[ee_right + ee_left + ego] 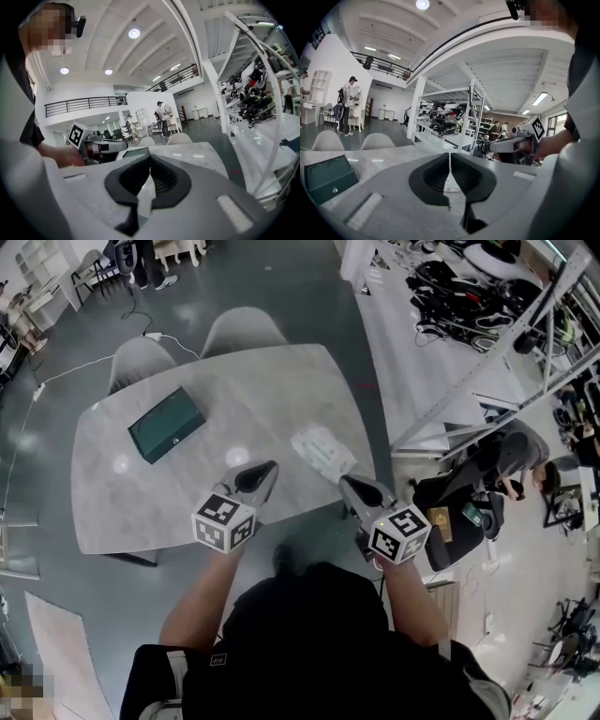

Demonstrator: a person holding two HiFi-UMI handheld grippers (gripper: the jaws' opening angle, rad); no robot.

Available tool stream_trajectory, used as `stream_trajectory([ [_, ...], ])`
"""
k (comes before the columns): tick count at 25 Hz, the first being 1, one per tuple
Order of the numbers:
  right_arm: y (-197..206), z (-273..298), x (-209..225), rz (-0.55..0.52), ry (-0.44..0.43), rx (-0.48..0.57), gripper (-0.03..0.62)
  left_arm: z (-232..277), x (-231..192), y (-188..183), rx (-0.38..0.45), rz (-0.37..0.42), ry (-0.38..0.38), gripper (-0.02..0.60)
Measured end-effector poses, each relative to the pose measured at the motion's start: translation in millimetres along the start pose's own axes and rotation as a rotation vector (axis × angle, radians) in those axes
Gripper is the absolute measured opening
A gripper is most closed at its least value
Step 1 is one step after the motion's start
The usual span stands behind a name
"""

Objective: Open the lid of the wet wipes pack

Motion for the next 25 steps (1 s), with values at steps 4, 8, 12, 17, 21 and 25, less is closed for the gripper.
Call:
stream_trajectory([
  [4,3.3,14.1,7.6,0.007,0.04,-0.028,0.005,13.3,-12.4,1.4,-0.035,0.074,0.019,0.021],
  [8,9.9,24.5,24.0,0.014,0.066,-0.063,0.005,38.4,-15.4,1.4,-0.082,0.138,0.047,0.021],
  [12,16.8,36.0,47.4,0.034,0.074,-0.088,0.006,68.0,-18.6,0.0,-0.119,0.177,0.065,0.021],
  [17,31.2,46.5,76.4,0.062,0.075,-0.119,0.032,103.9,-22.0,3.0,-0.179,0.212,0.07,0.023],
  [21,38.4,53.5,90.7,0.072,0.075,-0.135,0.032,127.2,-23.7,4.5,-0.225,0.256,0.072,0.023],
  [25,43.9,55.4,102.0,0.091,0.067,-0.143,0.032,148.8,-20.0,6.5,-0.273,0.297,0.085,0.023],
])
Point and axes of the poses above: the fingertips, and each gripper's own axes: z forward along the fingers, x to its right, y out of its underside, the point moved 4 cm from there along -z, backward along the fingers, and after that the axes turned 13 degrees about -x, right-handed, at the moved point
